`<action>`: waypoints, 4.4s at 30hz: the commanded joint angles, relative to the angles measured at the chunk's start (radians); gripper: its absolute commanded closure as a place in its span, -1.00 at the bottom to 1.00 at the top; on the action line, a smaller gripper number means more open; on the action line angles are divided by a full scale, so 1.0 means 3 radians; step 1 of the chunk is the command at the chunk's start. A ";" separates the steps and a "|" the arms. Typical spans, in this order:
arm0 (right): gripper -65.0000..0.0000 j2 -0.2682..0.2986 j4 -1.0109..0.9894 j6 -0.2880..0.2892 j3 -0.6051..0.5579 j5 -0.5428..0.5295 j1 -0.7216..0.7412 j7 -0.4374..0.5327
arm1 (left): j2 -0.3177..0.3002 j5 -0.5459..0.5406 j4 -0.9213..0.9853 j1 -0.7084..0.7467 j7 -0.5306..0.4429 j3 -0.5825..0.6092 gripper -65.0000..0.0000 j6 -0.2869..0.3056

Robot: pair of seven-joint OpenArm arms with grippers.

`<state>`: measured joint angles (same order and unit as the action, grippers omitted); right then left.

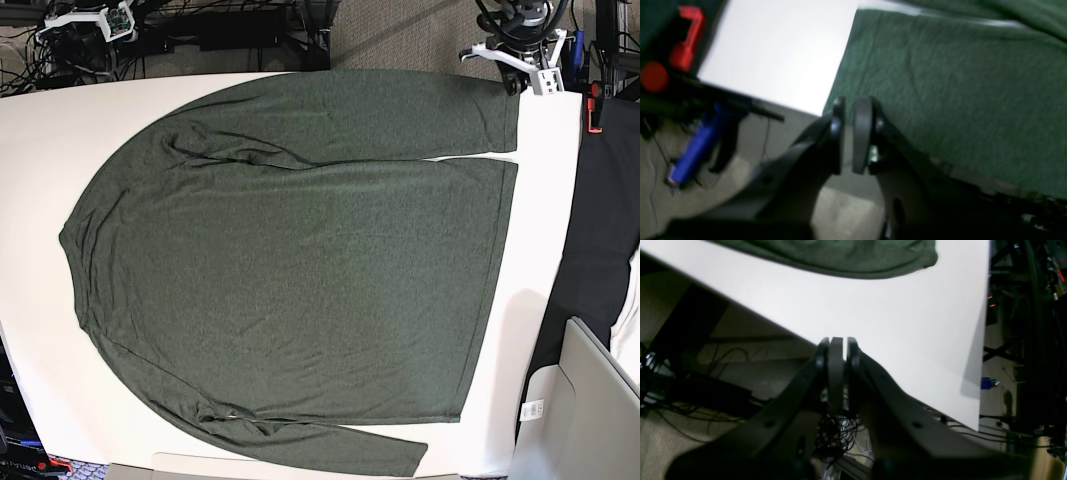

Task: Fold the T-shirt properly
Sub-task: 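Grasp the shirt corner nearest the left gripper with the left gripper, then grasp the shirt corner nearest the right gripper with the right gripper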

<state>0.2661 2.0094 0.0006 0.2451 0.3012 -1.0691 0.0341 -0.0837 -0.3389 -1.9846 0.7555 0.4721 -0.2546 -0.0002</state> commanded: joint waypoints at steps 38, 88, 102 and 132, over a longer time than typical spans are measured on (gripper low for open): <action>1.00 -0.0005 0.0056 -0.0040 0.0024 -0.0024 0.0416 -0.0260 | -0.0015 -0.0156 0.0491 -0.0516 0.0449 -0.0248 -0.09 0.0008; 0.25 -0.0199 0.0081 -0.0015 0.0045 -0.0393 0.0774 -0.0587 | 0.0057 -0.0412 0.0153 -0.0536 0.0449 -0.0177 1.00 0.0484; 0.25 -0.0184 0.0081 -0.0010 0.0055 -0.2096 0.1224 -0.1375 | 0.0057 -0.0412 0.0087 -0.0536 0.0449 -0.0172 1.00 0.0484; 0.24 -0.0383 -0.0425 -0.0015 0.0060 -0.3328 0.1740 -0.1886 | 0.0057 -0.0412 0.0087 -0.0536 0.0449 -0.0172 1.00 0.0484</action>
<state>0.1444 1.8717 -0.0040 0.2581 -0.6918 -0.5541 -0.5343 -0.0624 -0.4568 -1.9400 0.5896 0.6258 -0.3019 0.1421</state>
